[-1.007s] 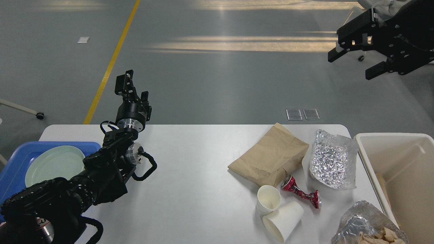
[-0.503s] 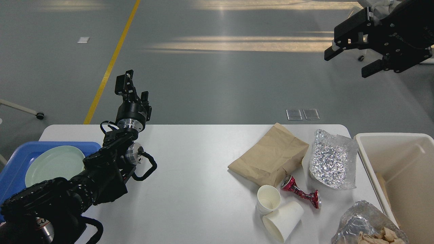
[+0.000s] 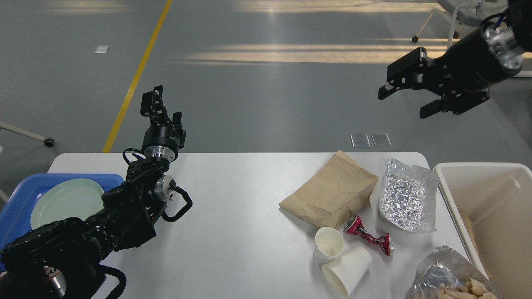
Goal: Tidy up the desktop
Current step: 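Lower the right gripper onto the brown paper bag and grasp it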
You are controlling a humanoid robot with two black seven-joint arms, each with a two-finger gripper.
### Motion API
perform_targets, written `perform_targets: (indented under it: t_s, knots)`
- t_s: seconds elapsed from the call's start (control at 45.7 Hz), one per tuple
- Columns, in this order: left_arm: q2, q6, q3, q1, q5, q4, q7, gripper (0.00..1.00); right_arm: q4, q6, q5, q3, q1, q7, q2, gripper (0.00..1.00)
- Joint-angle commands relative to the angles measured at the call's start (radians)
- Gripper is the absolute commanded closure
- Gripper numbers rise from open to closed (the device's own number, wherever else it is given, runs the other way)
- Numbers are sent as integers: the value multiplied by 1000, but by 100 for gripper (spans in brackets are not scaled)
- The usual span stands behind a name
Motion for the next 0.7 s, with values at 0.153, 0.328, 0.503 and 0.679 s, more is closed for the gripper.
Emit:
perform_targets:
  t_s: [0.153,0.328,0.503,0.679]
  knots:
    - [0,0,0,-1,0,0,0,2,-216,-377,228,76,-541,-91,77,0]
    - [0,0,0,-1,0,0,0,2,-319,-378,275,184,-704,-113,98,0]
    - [0,0,0,-1,0,0,0,2,-309,-366,291,265,-745,-134,124,0]
    - [0,0,0,1,0,0,0,2,-315,-364,321,303,-780,-145,166,0]
